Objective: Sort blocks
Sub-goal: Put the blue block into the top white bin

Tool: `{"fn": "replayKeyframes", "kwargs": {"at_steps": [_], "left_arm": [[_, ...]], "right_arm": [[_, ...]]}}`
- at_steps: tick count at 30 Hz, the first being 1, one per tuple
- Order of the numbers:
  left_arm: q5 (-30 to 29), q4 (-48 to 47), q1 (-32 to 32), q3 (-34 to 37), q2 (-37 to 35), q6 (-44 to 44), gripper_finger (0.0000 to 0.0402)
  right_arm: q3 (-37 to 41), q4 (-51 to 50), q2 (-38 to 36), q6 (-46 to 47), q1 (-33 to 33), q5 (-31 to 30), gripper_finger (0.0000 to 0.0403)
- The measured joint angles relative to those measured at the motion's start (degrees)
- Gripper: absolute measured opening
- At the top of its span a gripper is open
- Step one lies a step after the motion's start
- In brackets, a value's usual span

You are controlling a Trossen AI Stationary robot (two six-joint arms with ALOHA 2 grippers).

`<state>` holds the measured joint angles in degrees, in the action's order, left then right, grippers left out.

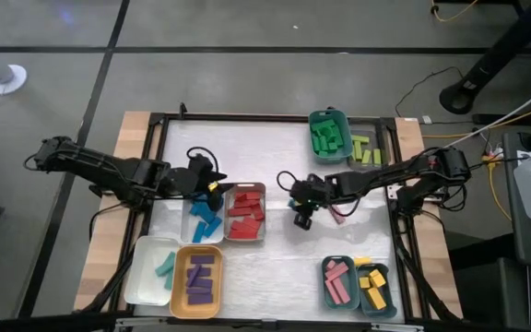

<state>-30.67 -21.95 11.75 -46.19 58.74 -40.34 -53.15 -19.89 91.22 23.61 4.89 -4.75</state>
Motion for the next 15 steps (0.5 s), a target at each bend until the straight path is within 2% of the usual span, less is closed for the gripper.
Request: {"fn": "replayKeyframes", "kwargs": {"at_steps": [4,6,9,15], "left_arm": [[2.65,0.52,-0.07,-0.01,0.62,-8.01,0.0184],[3.15,0.54,-0.07,-0.04,1.18,-12.33,0.0184],[3.21,1.87,-0.07,-0.04,2.68,-18.15,0.0184],[3.28,8.49,-0.13,-0.02,6.70,-21.41,0.0184]], "right_arm": [[-5.52,0.98,-0.24,-3.70,0.00,-0.38,0.0115],[-7.92,1.06,-0.22,-6.26,0.00,-0.93,0.0114],[-10.36,6.28,-0.22,-9.80,0.00,-1.19,0.0106],[-12.46,16.77,-0.28,-16.13,0.00,-1.23,0.0110]]}}
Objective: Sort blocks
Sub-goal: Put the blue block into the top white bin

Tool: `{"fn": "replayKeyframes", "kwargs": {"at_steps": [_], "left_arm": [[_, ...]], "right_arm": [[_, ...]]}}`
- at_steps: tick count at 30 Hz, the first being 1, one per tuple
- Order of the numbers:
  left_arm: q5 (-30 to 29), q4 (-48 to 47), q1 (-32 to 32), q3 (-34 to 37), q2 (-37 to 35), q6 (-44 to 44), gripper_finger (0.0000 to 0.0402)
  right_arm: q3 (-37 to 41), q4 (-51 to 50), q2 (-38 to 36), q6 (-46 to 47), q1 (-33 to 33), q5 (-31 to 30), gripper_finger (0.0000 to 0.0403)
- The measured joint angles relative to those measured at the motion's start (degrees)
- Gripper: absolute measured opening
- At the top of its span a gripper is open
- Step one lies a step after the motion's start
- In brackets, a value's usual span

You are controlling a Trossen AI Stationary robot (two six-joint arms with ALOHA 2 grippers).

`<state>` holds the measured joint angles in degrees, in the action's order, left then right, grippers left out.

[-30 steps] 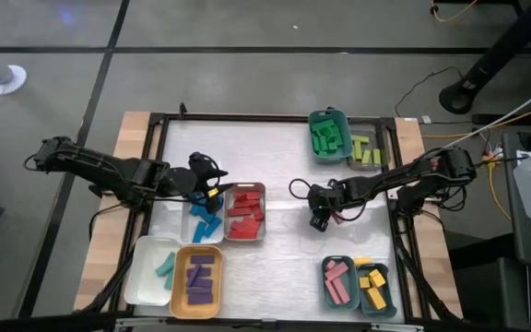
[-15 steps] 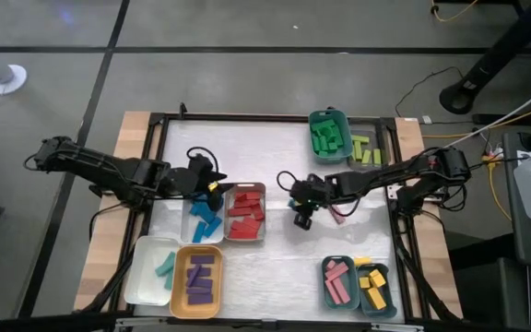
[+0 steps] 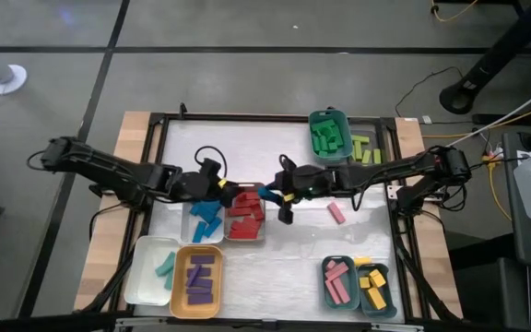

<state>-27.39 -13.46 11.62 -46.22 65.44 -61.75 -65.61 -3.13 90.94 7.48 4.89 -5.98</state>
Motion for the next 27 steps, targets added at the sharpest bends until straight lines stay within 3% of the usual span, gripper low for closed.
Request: {"fn": "replayKeyframes", "kwargs": {"at_steps": [7,27], "left_arm": [[0.02,10.67,-0.26,0.00,3.48,0.18,0.0184],[-0.09,20.18,-0.96,0.02,7.56,0.44,0.0184]], "right_arm": [[-0.19,4.43,0.03,-6.49,0.00,-0.03,0.0110],[-0.19,5.21,0.11,-10.88,0.00,-9.92,0.0108]]}}
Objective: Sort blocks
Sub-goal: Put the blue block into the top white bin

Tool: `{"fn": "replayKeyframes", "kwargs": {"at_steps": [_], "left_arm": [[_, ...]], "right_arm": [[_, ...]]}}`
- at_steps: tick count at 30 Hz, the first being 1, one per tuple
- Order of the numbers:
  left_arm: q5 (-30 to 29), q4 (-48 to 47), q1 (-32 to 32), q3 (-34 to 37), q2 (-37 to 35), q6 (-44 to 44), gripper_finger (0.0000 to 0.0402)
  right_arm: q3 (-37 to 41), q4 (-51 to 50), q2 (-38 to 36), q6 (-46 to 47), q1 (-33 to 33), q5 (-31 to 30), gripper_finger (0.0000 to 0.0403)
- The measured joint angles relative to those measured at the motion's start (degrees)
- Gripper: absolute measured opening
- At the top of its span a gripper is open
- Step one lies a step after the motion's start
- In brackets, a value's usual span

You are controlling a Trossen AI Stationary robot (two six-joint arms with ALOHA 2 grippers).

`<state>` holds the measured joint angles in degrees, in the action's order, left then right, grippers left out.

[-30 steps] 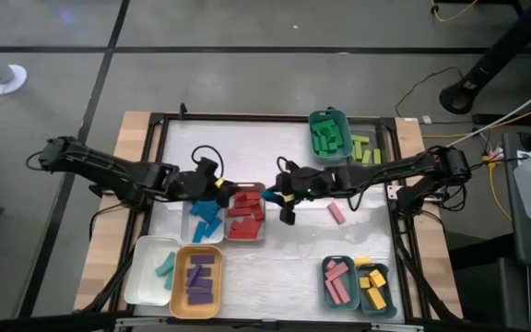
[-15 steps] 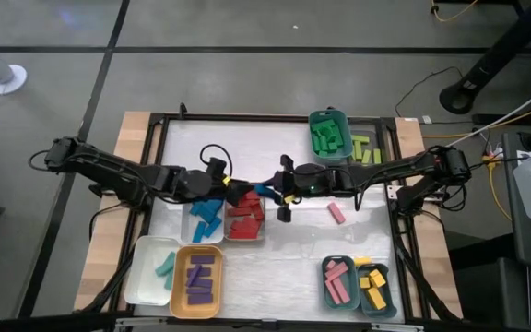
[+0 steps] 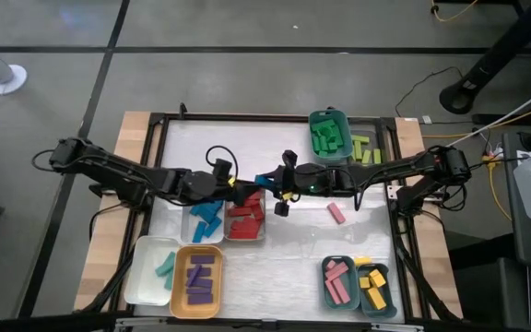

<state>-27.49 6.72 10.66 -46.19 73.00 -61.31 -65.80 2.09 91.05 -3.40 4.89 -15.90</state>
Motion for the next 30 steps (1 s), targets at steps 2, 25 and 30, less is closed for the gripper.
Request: {"fn": "replayKeyframes", "kwargs": {"at_steps": [2,25,30], "left_arm": [[-0.05,2.58,-0.01,0.00,0.81,1.28,0.0184],[0.21,6.45,-3.26,-0.11,5.32,5.42,0.0086],[0.47,5.88,-3.25,-0.09,5.32,6.86,0.0040]], "right_arm": [[-0.02,-0.24,0.00,0.00,0.00,-0.03,0.0108],[-0.02,-1.28,0.13,0.07,-0.02,1.05,0.0121],[-0.02,-1.64,0.13,3.55,-0.04,2.72,0.0151]]}}
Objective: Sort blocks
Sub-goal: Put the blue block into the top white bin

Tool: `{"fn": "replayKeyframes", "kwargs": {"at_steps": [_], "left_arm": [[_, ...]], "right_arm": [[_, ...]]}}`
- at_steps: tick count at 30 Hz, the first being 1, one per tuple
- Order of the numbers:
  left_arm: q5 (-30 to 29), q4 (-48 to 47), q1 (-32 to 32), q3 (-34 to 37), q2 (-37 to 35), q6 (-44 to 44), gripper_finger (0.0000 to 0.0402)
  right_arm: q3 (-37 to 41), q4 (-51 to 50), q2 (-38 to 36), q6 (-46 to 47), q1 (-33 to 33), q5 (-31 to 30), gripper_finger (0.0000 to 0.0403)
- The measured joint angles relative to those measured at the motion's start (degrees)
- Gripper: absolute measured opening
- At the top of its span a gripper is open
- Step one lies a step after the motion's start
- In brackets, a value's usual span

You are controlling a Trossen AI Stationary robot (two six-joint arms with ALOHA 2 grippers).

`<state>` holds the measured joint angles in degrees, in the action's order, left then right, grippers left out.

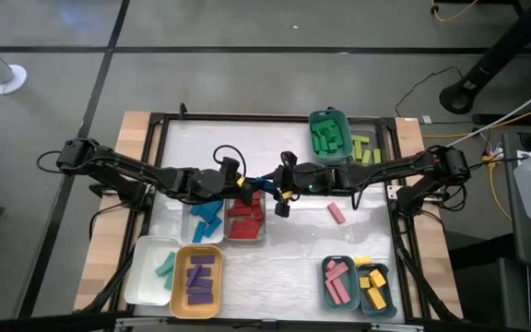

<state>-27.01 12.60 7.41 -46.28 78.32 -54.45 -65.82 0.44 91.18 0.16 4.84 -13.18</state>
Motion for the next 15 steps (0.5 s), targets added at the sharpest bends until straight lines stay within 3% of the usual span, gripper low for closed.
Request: {"fn": "replayKeyframes", "kwargs": {"at_steps": [8,15], "left_arm": [[1.32,-1.15,0.05,0.07,-0.33,3.73,0.0040],[5.01,-14.35,0.13,0.11,-7.49,3.84,0.0043]], "right_arm": [[0.00,-0.72,-0.18,2.52,0.00,3.05,0.0195],[-0.15,-10.72,-6.28,3.26,0.11,9.23,0.0197]]}}
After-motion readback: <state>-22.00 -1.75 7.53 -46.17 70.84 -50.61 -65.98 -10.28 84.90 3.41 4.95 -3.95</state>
